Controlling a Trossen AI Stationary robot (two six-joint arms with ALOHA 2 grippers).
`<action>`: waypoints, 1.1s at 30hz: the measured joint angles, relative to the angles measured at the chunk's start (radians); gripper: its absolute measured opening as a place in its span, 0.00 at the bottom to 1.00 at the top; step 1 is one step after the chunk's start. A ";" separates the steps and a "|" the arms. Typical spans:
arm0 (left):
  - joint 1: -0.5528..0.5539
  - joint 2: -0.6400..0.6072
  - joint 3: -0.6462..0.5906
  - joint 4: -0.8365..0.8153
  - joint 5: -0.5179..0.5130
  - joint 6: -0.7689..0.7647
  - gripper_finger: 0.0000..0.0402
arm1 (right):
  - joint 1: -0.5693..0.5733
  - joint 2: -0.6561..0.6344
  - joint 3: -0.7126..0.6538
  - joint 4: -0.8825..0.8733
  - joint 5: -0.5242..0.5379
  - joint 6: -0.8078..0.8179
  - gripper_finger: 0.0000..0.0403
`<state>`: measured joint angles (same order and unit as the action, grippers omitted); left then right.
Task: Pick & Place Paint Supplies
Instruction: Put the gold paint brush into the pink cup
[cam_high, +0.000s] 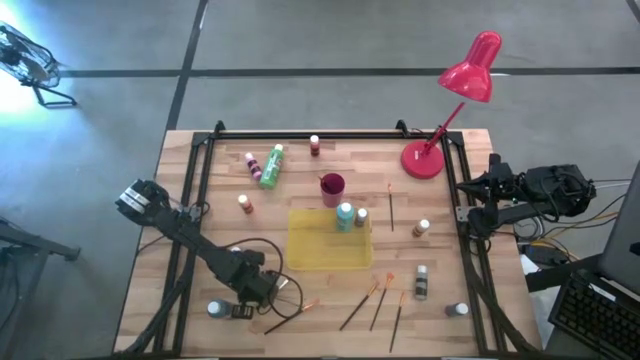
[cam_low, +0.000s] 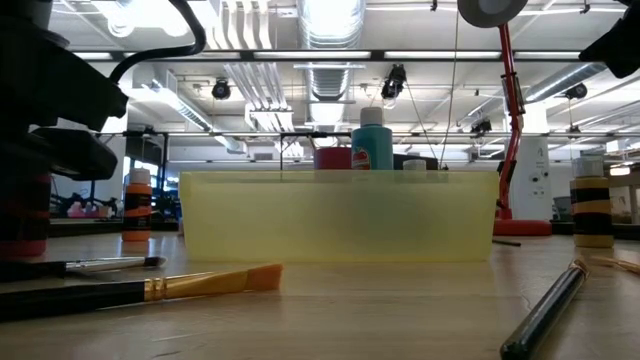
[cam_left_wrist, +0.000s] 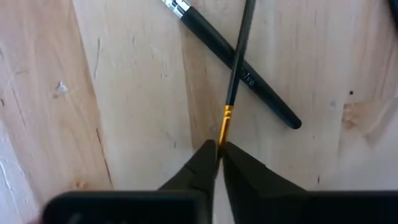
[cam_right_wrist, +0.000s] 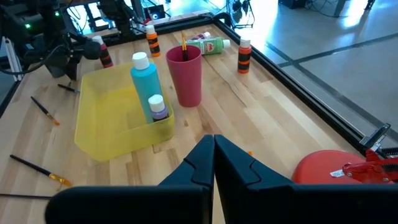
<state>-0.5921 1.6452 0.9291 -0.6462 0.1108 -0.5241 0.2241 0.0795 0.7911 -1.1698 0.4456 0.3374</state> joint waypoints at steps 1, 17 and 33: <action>0.001 0.000 0.000 0.000 0.000 0.001 0.03 | 0.000 0.000 0.000 0.000 0.000 0.000 0.02; 0.012 -0.082 0.257 -0.296 -0.041 0.091 0.01 | 0.000 0.000 0.000 0.000 0.000 0.000 0.02; 0.150 -0.118 0.757 -0.610 -0.104 0.343 0.01 | 0.000 0.005 0.000 0.063 0.000 -0.012 0.02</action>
<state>-0.4423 1.5269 1.6861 -1.2565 0.0067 -0.1816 0.2244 0.0845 0.7907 -1.1072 0.4459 0.3250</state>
